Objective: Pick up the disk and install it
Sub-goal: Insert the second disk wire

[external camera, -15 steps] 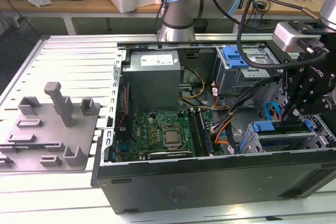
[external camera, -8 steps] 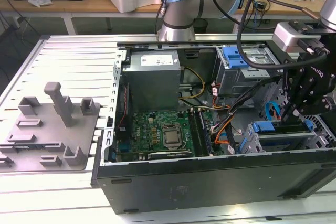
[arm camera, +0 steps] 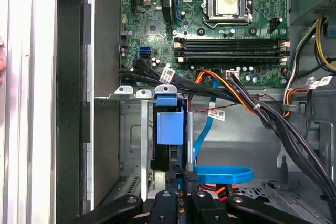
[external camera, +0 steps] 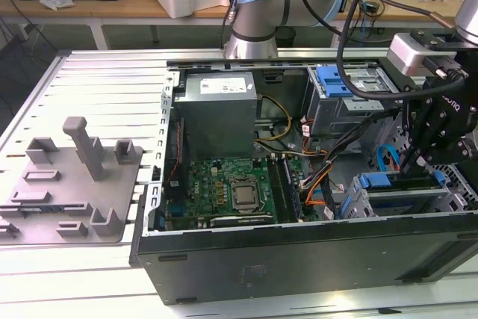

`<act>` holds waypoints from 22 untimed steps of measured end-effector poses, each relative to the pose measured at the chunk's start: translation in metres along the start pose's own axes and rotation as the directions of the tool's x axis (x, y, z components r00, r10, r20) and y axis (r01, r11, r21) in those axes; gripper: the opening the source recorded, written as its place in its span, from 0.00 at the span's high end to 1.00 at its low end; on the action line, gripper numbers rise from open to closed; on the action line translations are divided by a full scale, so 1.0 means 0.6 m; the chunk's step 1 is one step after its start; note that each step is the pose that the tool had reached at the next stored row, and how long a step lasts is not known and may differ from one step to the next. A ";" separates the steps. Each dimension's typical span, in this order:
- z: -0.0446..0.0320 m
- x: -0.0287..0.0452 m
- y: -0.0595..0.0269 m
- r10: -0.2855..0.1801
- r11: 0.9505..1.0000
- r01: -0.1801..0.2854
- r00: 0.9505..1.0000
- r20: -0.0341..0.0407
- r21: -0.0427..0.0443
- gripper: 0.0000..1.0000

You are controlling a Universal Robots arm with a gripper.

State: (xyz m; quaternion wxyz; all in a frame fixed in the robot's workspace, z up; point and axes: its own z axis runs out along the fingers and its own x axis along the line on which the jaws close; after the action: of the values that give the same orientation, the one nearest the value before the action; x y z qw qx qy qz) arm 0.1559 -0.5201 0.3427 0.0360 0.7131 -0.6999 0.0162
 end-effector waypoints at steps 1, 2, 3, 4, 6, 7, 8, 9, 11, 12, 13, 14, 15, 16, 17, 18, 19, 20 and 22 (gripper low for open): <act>0.000 0.000 0.000 0.000 1.000 0.000 1.000 0.000 0.000 0.84; 0.001 0.000 0.000 0.000 1.000 0.000 1.000 0.000 0.000 0.84; 0.001 0.000 0.000 0.000 1.000 0.000 1.000 0.000 0.000 0.84; 0.001 0.000 0.000 0.000 1.000 0.000 1.000 0.000 0.000 0.84; 0.002 0.000 0.000 0.000 1.000 0.000 1.000 0.000 0.000 0.84; 0.002 0.000 0.000 0.000 1.000 0.000 1.000 0.000 0.000 0.84; 0.002 0.000 0.000 0.000 1.000 0.000 1.000 0.000 0.000 0.84; 0.002 0.000 0.000 0.000 1.000 0.000 1.000 0.000 0.000 0.84; 0.003 0.000 0.000 0.000 1.000 0.000 1.000 0.000 0.000 0.84; 0.003 0.000 0.000 0.000 1.000 0.000 1.000 0.000 0.000 0.84; 0.004 0.000 0.000 0.000 1.000 0.000 1.000 0.000 0.000 0.84; 0.004 0.001 0.000 0.000 1.000 0.000 1.000 0.000 0.000 0.84; 0.005 0.001 0.000 0.000 1.000 0.000 1.000 0.000 0.000 0.84; 0.005 0.001 0.000 0.000 1.000 0.000 1.000 0.000 0.000 0.84; 0.005 0.001 0.000 0.000 1.000 0.000 1.000 0.000 0.000 0.84; 0.005 0.001 0.000 0.000 1.000 0.000 1.000 0.000 0.000 0.84; 0.006 0.001 0.000 0.000 1.000 0.000 1.000 0.000 0.000 0.84; 0.006 0.001 0.000 0.000 1.000 0.000 1.000 0.000 0.000 0.84; 0.007 0.001 0.000 0.000 1.000 0.000 1.000 0.000 0.000 0.84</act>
State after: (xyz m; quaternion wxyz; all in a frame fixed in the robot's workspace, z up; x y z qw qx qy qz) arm 0.1559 -0.5211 0.3388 0.0360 0.7131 -0.6999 0.0163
